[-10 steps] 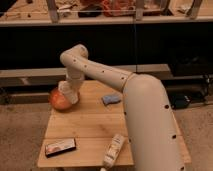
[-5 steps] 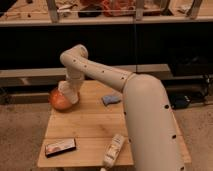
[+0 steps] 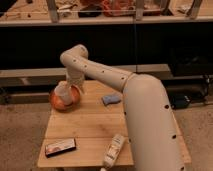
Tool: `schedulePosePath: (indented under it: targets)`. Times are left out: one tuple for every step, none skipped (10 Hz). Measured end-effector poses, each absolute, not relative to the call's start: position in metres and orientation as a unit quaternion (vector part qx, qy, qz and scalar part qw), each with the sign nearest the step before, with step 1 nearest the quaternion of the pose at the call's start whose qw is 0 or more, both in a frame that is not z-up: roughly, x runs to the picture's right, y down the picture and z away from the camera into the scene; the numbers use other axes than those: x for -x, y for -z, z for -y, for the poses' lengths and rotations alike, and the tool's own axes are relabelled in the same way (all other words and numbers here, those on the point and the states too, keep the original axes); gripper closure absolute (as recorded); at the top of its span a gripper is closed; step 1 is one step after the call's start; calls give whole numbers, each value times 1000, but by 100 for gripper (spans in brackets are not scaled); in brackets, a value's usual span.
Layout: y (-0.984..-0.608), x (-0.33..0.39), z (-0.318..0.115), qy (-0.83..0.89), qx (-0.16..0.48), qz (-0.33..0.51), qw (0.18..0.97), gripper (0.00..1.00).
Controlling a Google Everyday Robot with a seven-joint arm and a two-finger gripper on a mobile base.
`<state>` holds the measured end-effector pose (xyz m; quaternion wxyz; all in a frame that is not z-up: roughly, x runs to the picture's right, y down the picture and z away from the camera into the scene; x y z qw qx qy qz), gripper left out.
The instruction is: Place the ceramic cup in the ceramic bowl
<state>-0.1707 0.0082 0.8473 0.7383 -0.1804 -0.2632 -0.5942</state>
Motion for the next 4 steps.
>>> schedulePosePath:
  targets:
    - [-847,170,-7,594,180,263,739,23]
    - [-846,168,-5,593,180,262,740,20]
    - [-845,167,-3,592,180,262,740,20]
    - [-845,166,-3,592,180,262,741,20]
